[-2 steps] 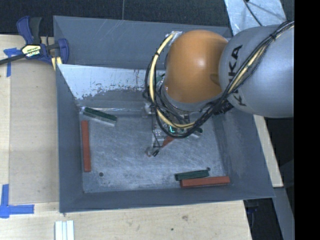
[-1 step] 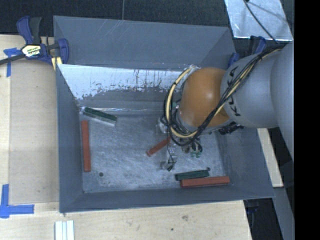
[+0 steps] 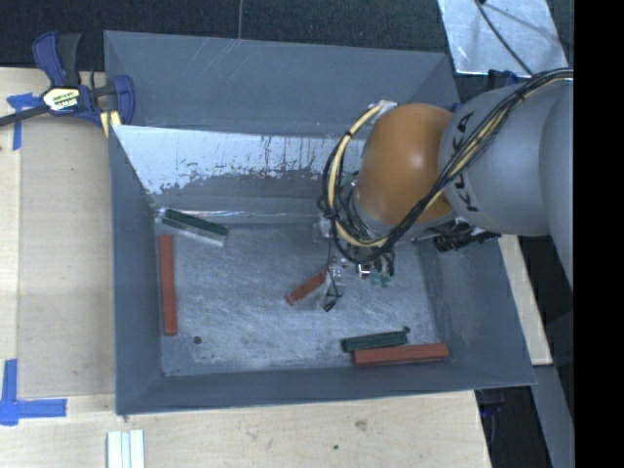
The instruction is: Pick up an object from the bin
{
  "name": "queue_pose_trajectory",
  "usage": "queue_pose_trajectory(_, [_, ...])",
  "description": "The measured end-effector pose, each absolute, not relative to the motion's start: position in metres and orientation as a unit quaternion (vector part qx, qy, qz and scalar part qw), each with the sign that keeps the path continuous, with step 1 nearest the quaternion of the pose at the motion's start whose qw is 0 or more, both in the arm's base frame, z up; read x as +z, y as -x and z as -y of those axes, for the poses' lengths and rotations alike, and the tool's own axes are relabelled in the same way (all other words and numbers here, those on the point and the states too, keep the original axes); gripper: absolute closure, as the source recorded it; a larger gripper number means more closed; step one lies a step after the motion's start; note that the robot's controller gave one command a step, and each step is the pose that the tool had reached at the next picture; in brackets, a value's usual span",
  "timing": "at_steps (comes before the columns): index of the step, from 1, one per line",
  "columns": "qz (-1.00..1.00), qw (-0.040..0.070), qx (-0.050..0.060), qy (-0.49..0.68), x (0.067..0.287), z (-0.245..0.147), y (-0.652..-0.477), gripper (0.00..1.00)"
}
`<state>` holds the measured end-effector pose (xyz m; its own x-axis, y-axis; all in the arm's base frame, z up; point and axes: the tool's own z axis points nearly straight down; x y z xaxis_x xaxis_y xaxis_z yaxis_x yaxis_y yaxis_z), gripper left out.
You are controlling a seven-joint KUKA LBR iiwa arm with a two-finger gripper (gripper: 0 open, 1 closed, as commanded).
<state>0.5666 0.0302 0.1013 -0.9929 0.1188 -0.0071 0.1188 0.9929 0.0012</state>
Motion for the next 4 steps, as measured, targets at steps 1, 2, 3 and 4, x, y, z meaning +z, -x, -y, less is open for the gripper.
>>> queue_pose_trajectory(1, [-0.998, 0.004, 0.000, 0.059, 0.100, -0.019, -0.574, 0.00])
queue_pose_trajectory(2, [-0.996, 0.004, 0.000, 0.091, 0.069, -0.022, -0.595, 0.00])
queue_pose_trajectory(3, [-0.996, 0.005, 0.000, 0.089, 0.069, -0.022, -0.597, 0.00])
queue_pose_trajectory(4, [-0.996, 0.007, 0.000, 0.089, 0.071, -0.021, -0.598, 1.00])
